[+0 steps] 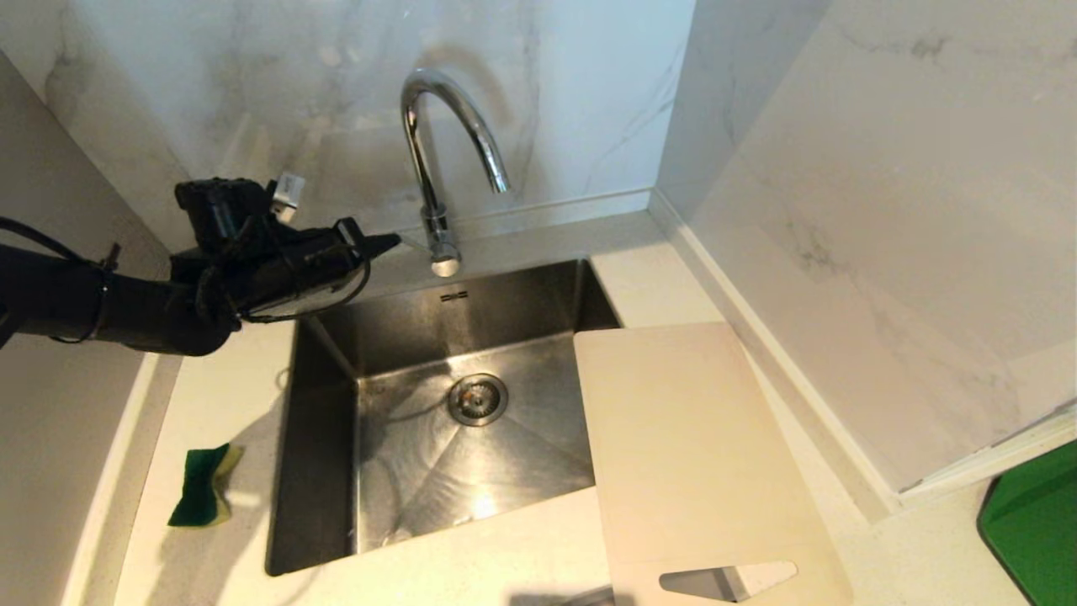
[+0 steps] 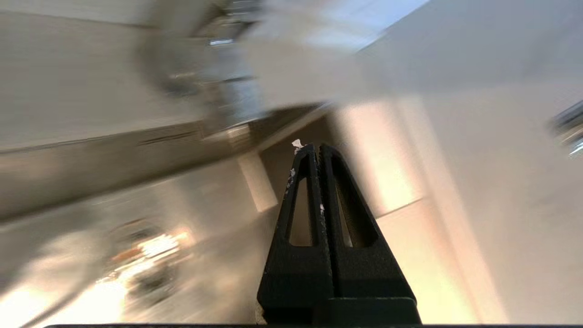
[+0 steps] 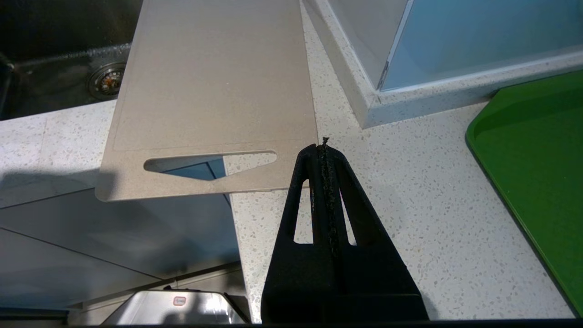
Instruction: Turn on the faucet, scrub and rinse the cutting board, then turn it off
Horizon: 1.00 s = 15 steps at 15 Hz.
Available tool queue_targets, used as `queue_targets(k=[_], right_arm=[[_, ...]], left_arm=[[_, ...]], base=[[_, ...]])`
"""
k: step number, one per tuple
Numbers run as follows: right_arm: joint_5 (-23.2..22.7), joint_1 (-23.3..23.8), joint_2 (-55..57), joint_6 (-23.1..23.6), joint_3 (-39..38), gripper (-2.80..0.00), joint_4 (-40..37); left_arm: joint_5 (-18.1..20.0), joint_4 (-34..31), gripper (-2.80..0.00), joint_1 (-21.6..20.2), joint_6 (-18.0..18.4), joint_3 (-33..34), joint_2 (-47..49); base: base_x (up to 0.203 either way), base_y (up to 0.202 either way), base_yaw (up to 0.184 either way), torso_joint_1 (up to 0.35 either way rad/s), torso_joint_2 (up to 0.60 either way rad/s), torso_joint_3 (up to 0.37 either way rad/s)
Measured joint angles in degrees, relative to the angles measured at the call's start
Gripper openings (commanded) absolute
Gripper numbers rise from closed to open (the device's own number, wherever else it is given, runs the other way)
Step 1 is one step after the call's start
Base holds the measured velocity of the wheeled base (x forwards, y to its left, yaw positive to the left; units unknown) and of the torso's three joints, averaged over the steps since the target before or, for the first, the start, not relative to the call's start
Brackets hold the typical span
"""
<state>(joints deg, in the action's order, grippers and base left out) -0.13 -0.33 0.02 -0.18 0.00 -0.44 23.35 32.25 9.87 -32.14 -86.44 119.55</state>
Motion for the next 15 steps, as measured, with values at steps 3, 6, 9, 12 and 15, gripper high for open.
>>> queue_targets(k=[3, 6, 9, 12, 15], right_arm=[[0.0, 0.0, 0.0, 0.0, 0.0, -2.8, 0.0], [0.0, 0.0, 0.0, 0.0, 0.0, -2.8, 0.0], [0.0, 0.0, 0.0, 0.0, 0.0, -2.8, 0.0], [0.0, 0.0, 0.0, 0.0, 0.0, -2.8, 0.0], [0.0, 0.0, 0.0, 0.0, 0.0, -2.8, 0.0]], left_arm=[[0.4, -13.6, -2.8, -3.3, 11.7, 0.6, -5.0], [0.4, -22.8, -2.8, -6.6, 23.5, 3.1, -10.9], [0.3, -27.9, -2.8, -9.6, 30.2, 7.6, -16.6], [0.4, -29.6, -2.8, -13.6, 32.3, 13.2, -22.2], [0.4, -29.8, -2.8, -17.3, 36.6, 19.3, -27.7]], base=[[0.0, 0.0, 0.0, 0.0, 0.0, 0.0], [0.0, 0.0, 0.0, 0.0, 0.0, 0.0], [0.0, 0.0, 0.0, 0.0, 0.0, 0.0], [0.0, 0.0, 0.0, 0.0, 0.0, 0.0], [0.0, 0.0, 0.0, 0.0, 0.0, 0.0]])
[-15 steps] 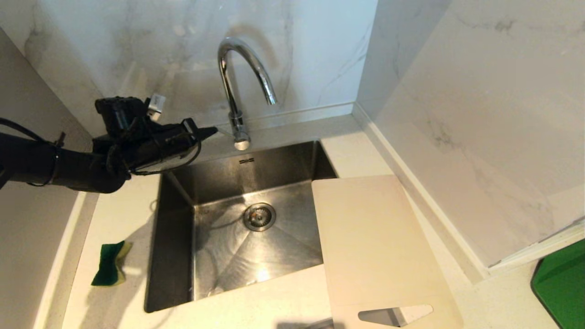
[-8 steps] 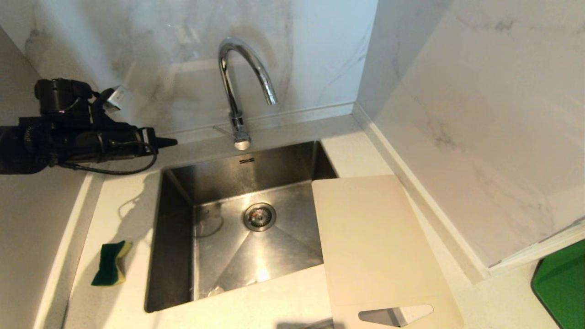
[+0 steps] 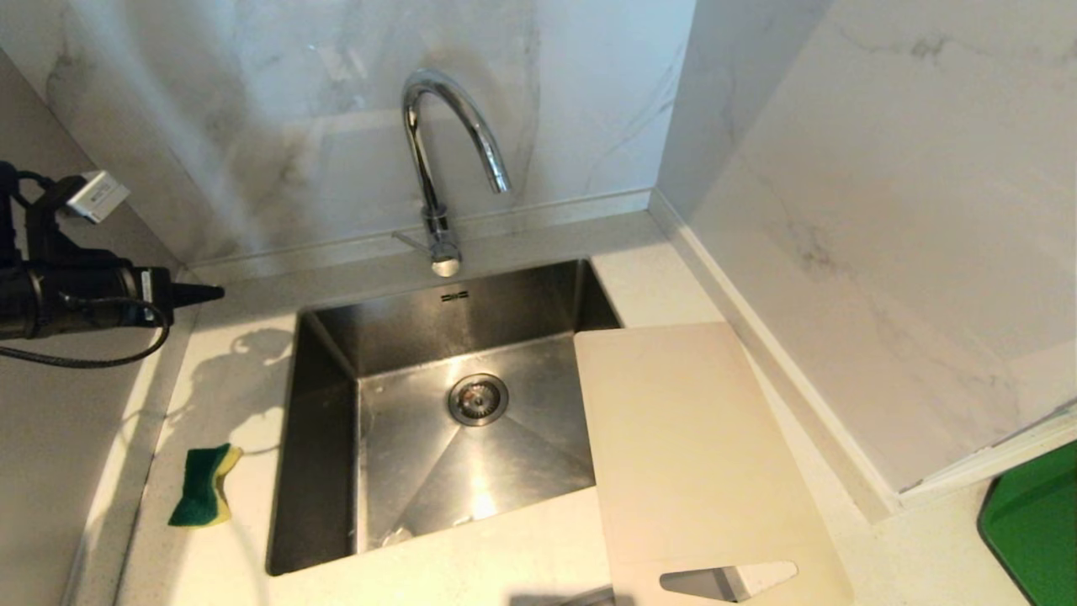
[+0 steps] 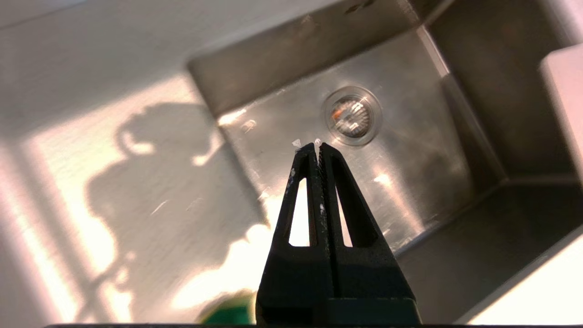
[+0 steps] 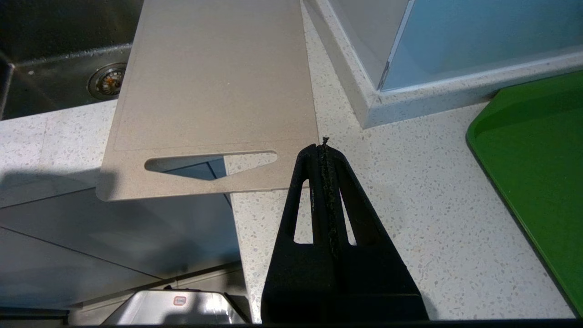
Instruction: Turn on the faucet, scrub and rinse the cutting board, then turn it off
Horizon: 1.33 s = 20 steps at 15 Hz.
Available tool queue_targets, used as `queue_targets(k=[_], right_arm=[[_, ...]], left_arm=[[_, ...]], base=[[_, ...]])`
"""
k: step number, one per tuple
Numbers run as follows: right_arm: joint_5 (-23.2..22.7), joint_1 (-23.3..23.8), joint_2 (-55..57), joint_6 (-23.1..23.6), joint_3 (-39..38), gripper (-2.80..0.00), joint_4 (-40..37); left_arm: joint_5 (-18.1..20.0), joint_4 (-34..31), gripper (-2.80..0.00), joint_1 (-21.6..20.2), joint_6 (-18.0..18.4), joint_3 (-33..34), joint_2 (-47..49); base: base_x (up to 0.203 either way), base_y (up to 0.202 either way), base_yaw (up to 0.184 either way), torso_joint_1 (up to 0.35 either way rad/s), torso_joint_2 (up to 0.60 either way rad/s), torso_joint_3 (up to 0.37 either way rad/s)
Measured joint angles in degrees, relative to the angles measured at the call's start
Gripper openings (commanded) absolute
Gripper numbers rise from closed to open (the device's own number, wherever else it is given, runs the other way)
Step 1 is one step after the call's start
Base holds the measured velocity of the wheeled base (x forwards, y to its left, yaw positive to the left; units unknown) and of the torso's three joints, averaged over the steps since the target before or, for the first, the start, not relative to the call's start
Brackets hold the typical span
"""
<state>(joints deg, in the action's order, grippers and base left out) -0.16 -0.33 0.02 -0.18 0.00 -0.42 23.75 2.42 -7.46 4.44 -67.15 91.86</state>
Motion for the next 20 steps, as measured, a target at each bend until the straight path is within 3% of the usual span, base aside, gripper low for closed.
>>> queue_targets(k=[9, 16, 18, 20], right_arm=[[0.0, 0.0, 0.0, 0.0, 0.0, -2.8, 0.0], [0.0, 0.0, 0.0, 0.0, 0.0, -2.8, 0.0], [0.0, 0.0, 0.0, 0.0, 0.0, -2.8, 0.0], [0.0, 0.0, 0.0, 0.0, 0.0, -2.8, 0.0]], left_arm=[[0.1, -0.8, -2.8, -3.8, 1.5, 19.5, -14.6], [-0.2, 1.7, -2.8, -1.6, 5.1, 37.8, -23.9], [-2.6, 4.2, -2.8, -2.2, 6.1, 41.7, -25.5], [-8.1, 5.2, -2.8, -2.6, 8.0, 43.7, -26.7]], base=[[0.0, 0.0, 0.0, 0.0, 0.0, 0.0], [0.0, 0.0, 0.0, 0.0, 0.0, 0.0], [0.0, 0.0, 0.0, 0.0, 0.0, 0.0], [0.0, 0.0, 0.0, 0.0, 0.0, 0.0]])
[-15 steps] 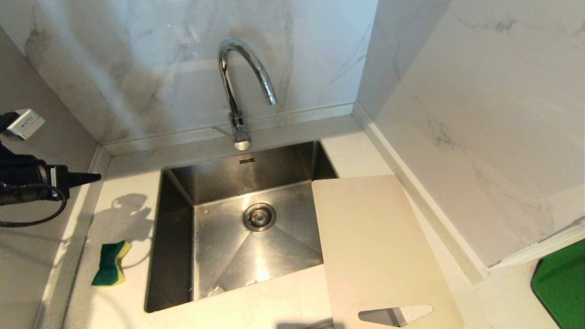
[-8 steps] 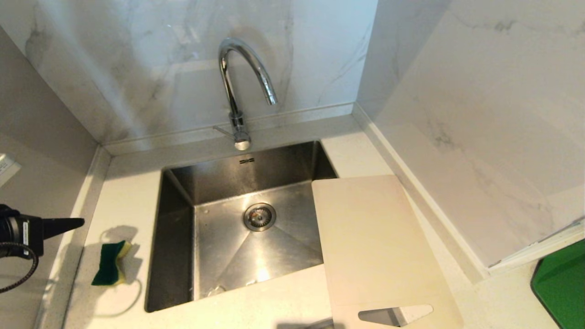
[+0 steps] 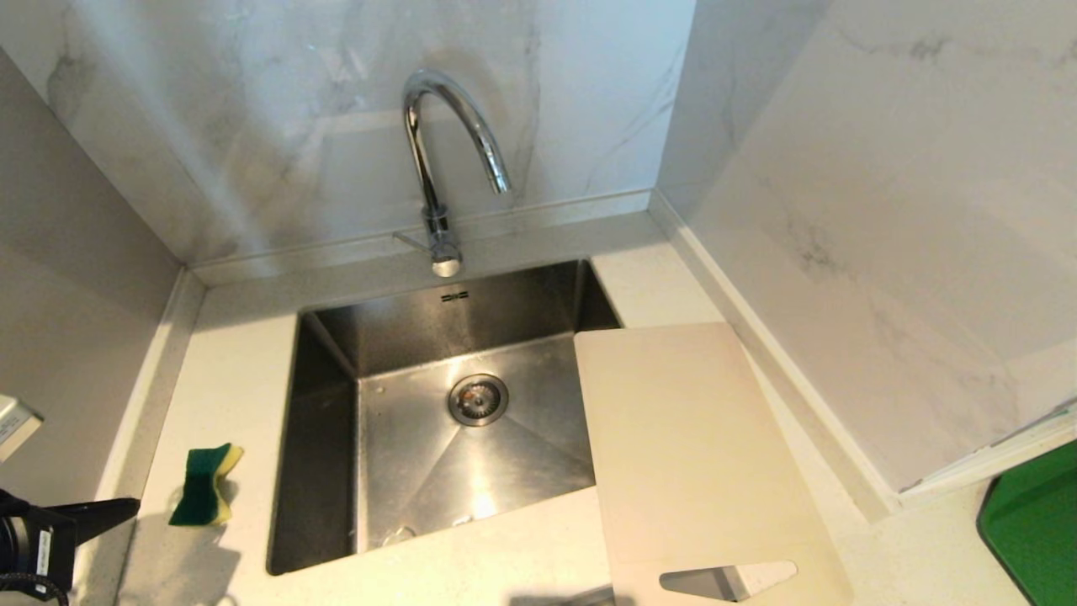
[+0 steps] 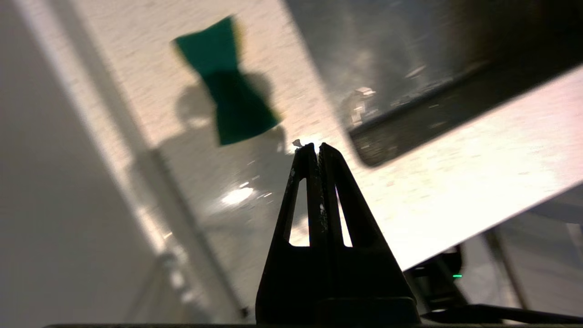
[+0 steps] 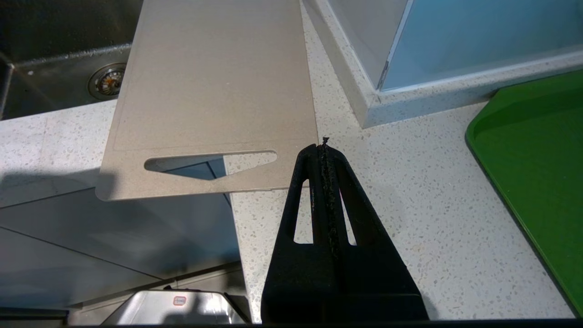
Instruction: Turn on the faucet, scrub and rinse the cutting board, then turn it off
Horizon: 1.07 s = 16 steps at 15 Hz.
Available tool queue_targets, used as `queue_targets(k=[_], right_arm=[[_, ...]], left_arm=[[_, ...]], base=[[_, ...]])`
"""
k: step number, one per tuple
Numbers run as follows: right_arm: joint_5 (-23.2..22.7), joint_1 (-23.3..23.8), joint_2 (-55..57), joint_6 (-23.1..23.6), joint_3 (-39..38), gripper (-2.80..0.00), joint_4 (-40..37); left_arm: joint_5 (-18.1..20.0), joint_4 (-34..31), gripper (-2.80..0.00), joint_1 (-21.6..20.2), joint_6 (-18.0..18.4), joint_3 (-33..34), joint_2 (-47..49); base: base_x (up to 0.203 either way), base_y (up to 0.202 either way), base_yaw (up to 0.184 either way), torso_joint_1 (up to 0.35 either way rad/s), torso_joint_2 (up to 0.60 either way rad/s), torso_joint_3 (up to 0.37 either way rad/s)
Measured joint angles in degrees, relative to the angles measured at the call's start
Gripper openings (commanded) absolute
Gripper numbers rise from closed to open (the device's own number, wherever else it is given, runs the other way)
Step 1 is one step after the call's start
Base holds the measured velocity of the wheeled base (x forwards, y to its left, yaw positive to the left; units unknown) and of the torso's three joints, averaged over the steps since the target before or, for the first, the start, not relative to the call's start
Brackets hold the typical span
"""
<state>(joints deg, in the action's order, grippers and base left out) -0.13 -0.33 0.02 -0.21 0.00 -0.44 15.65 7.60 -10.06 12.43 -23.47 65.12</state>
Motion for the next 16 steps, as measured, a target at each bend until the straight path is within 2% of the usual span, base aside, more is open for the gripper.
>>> queue_targets(k=[1, 5, 8, 10, 12, 16], right_arm=[[0.0, 0.0, 0.0, 0.0, 0.0, -2.8, 0.0], [0.0, 0.0, 0.0, 0.0, 0.0, -2.8, 0.0], [0.0, 0.0, 0.0, 0.0, 0.0, -2.8, 0.0], [0.0, 0.0, 0.0, 0.0, 0.0, -2.8, 0.0], [0.0, 0.0, 0.0, 0.0, 0.0, -2.8, 0.0], [0.0, 0.0, 0.0, 0.0, 0.0, -2.8, 0.0]], left_arm=[[-2.2, 0.1, -2.8, -0.1, 1.0, 0.9, -0.5], [-4.1, 0.1, -2.8, 0.9, 1.2, 4.3, -3.2], [-11.4, 0.2, -2.8, 4.0, 1.1, 5.7, -6.6], [-14.7, 0.1, -2.8, 6.2, -0.6, 6.8, -9.1], [-14.6, 0.1, -2.8, 6.8, -4.2, 7.7, -10.9], [-14.3, 0.1, -2.8, 7.5, -4.8, 9.5, -14.8]], base=[[0.0, 0.0, 0.0, 0.0, 0.0, 0.0], [0.0, 0.0, 0.0, 0.0, 0.0, 0.0], [0.0, 0.0, 0.0, 0.0, 0.0, 0.0], [0.0, 0.0, 0.0, 0.0, 0.0, 0.0], [0.0, 0.0, 0.0, 0.0, 0.0, 0.0], [0.0, 0.0, 0.0, 0.0, 0.0, 0.0]])
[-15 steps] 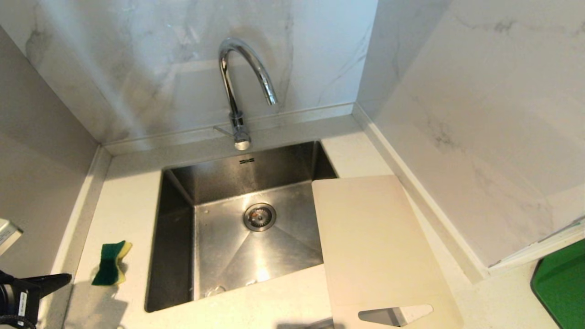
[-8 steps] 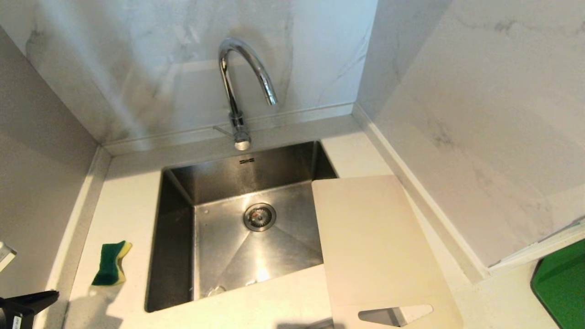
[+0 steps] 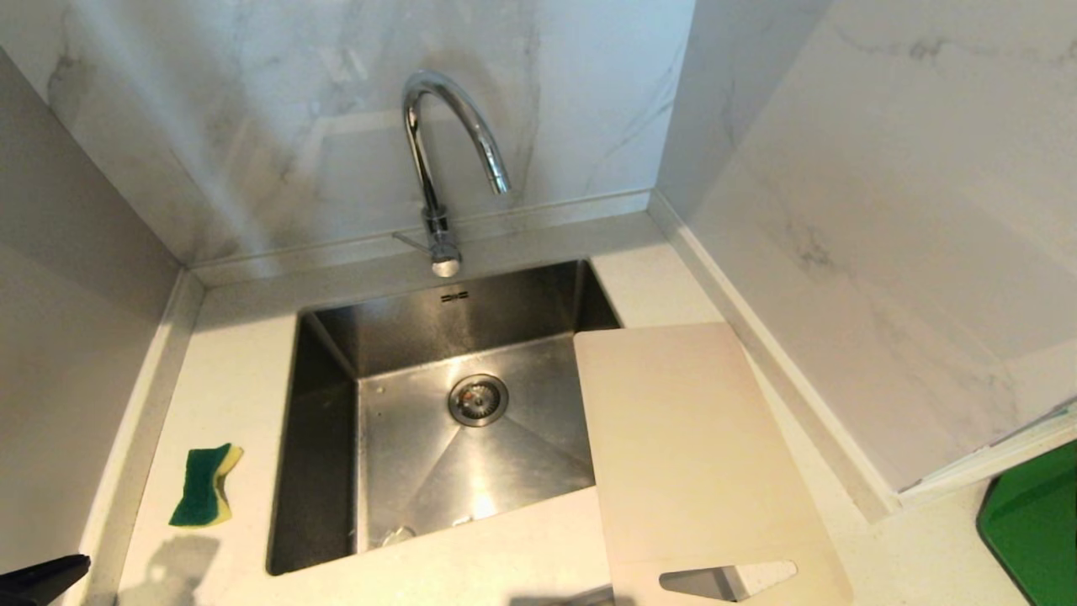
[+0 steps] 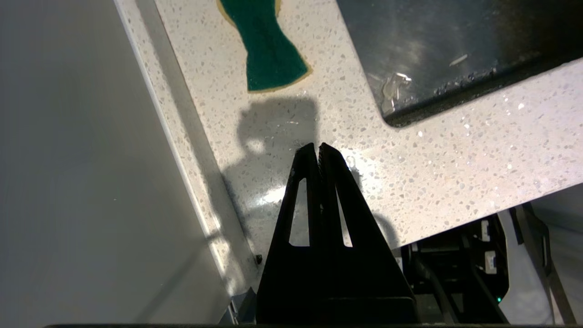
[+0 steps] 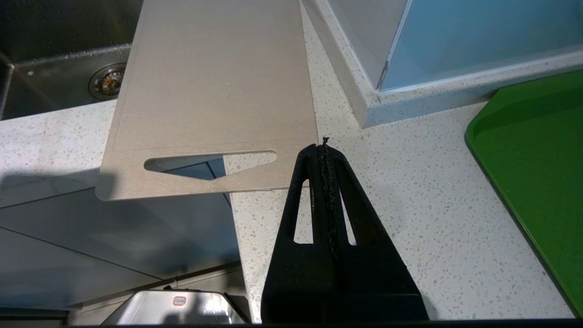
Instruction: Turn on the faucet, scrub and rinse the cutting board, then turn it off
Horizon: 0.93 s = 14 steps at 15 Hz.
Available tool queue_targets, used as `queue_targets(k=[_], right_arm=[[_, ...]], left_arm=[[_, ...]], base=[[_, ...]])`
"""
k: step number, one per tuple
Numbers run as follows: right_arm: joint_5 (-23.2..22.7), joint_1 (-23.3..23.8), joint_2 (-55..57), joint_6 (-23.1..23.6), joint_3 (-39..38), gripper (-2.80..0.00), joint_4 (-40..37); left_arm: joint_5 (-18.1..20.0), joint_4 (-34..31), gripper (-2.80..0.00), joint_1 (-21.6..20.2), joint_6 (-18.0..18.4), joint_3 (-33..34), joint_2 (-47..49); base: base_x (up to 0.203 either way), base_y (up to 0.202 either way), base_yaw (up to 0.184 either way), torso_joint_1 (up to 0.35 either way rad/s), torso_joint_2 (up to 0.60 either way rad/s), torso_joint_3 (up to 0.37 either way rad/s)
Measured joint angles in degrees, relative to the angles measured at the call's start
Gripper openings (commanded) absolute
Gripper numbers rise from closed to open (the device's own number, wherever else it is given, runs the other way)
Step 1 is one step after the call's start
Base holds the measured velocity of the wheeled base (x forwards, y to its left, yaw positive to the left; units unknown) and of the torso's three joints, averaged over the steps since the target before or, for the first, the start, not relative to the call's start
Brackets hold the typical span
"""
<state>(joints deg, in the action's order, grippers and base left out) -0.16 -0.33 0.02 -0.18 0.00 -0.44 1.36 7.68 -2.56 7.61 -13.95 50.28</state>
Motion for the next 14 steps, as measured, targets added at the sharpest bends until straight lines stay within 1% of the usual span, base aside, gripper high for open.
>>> queue_targets(k=[5, 14], right_arm=[[0.0, 0.0, 0.0, 0.0, 0.0, -2.8, 0.0], [0.0, 0.0, 0.0, 0.0, 0.0, -2.8, 0.0]], left_arm=[[0.7, 0.0, -2.8, 0.2, -0.1, 3.6, -7.0], [0.5, 0.0, -2.8, 0.3, -0.1, 10.3, -18.6]], base=[[0.0, 0.0, 0.0, 0.0, 0.0, 0.0], [0.0, 0.0, 0.0, 0.0, 0.0, 0.0]])
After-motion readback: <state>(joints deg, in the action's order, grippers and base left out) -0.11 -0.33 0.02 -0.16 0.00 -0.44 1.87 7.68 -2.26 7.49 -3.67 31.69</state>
